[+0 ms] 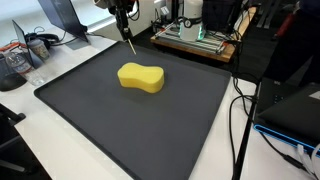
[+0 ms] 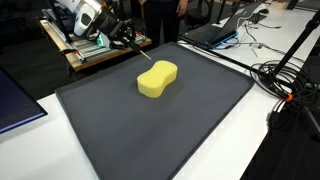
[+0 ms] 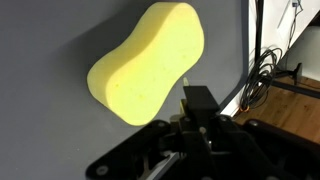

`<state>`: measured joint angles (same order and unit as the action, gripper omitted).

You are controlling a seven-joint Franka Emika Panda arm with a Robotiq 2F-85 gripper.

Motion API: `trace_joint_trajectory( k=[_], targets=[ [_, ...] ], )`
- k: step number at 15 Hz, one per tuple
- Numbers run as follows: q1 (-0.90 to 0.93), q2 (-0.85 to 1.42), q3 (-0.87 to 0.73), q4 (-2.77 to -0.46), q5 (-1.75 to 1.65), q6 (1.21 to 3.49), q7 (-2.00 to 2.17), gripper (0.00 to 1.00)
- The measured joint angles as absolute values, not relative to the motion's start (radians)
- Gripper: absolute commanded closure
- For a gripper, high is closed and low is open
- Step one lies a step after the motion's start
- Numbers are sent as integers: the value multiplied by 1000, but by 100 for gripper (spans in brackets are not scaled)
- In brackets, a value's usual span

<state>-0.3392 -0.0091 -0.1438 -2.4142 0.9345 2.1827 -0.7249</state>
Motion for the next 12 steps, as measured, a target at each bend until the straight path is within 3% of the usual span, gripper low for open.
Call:
trace_joint_trajectory(
  k=[1,5,12],
  targets=[
    [-338,-11,-144,-2416,935,2184,-725,97],
    [-315,-13,-157,-2424,931,2219,-718,97],
    [-218,-144,-155,-2608,951,2571,-689,97]
  ],
)
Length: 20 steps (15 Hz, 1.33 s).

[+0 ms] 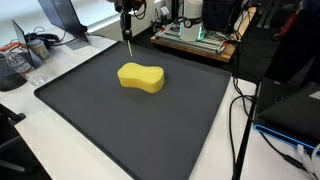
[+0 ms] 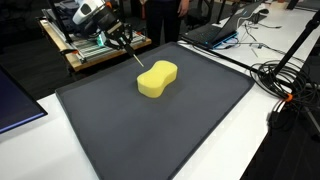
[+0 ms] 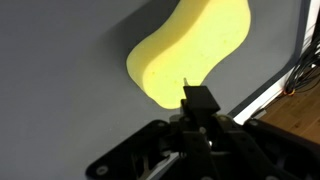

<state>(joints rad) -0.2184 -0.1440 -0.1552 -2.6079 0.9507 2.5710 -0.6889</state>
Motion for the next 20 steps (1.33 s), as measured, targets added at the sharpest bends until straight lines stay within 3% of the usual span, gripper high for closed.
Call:
trace_joint_trajectory(
  k=[6,13,16,20],
  targets=[
    [-142,-316,-38,-2770,984,2804,-676,97],
    [-142,-296,296,-2760,994,3042,-614,97],
    [-225,-240,510,-2761,970,3150,-569,97],
    [-489,-167,829,-2762,948,3226,-564,97]
  ],
)
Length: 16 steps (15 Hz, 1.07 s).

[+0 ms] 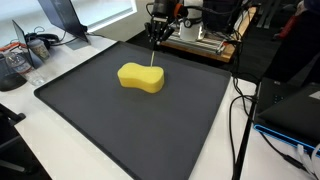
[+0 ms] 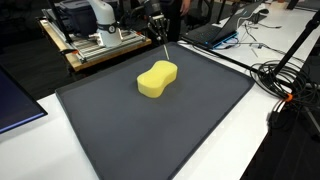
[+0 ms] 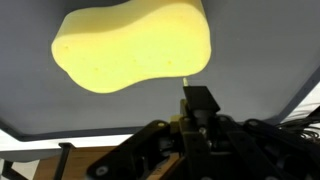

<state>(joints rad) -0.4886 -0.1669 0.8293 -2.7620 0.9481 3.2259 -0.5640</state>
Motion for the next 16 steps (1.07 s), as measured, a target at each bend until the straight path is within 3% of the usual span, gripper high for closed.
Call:
trace_joint_trajectory(
  k=[4,7,14,15,16],
  targets=[
    [-732,-255,1054,-2745,963,3114,-574,97],
    [-734,-410,1068,-2738,950,2932,-509,97],
    [-551,-617,759,-2695,435,2569,-76,97],
    [-528,-612,714,-2677,352,2555,-7,88],
    [-509,-599,675,-2658,272,2543,57,88]
  ],
)
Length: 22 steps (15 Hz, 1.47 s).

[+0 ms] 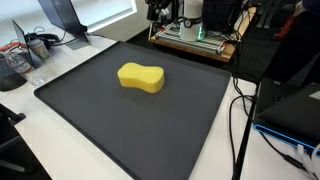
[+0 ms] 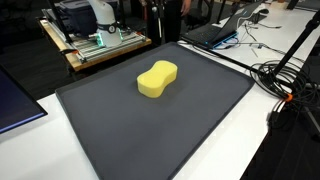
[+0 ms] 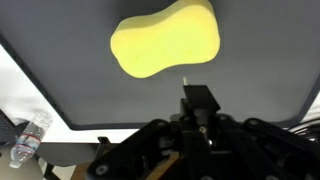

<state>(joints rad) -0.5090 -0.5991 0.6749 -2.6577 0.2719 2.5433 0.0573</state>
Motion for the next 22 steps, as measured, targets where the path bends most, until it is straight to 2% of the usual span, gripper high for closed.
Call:
trace_joint_trajectory(
  k=[5,6,11,16,22],
  targets=[
    [-487,-529,622,-2613,188,2534,122,88],
    [-487,-527,622,-2613,188,2534,122,97],
    [-384,-464,497,-2598,9,2511,230,97],
    [-336,-268,383,-2496,-175,2456,368,97],
    [-202,-38,218,-2345,-205,2439,429,97]
  ],
)
